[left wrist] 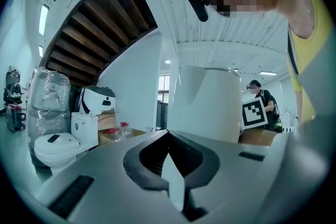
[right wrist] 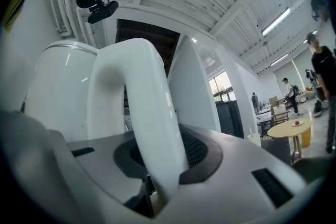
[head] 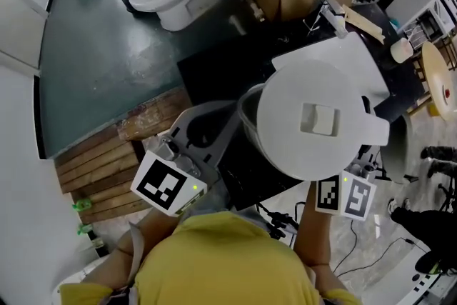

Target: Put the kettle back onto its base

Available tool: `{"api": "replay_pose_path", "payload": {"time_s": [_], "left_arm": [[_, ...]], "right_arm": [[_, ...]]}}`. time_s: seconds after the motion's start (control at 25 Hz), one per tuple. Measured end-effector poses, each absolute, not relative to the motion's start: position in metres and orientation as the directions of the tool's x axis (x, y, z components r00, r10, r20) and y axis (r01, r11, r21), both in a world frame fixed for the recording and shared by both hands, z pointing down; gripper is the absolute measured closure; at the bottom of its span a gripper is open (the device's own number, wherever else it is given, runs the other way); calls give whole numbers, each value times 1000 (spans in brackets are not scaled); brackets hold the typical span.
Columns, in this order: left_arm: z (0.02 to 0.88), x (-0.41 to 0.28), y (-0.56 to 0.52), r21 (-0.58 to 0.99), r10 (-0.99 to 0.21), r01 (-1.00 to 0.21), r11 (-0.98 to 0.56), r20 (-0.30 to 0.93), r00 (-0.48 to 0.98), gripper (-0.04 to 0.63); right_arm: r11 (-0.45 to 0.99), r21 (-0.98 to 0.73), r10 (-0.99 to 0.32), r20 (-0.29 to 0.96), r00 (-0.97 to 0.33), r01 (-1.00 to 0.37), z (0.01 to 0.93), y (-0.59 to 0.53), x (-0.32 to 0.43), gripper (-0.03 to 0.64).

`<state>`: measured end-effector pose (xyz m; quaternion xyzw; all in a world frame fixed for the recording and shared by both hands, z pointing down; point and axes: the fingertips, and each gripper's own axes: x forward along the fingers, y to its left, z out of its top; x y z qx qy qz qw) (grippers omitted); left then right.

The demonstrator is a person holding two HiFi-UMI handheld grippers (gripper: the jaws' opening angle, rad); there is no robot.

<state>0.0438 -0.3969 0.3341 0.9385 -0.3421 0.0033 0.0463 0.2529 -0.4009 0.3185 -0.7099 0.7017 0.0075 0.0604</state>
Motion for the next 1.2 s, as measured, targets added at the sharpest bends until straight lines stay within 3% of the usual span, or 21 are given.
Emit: {"api": "replay_pose_path", "payload": {"time_s": [1.2], "left_arm": [[372,25,-436,100,-689,-702,-705,135,712,591]], "right_arm": [[12,-69,-994,-111,-5,-998,371,-469,248,526]]}}
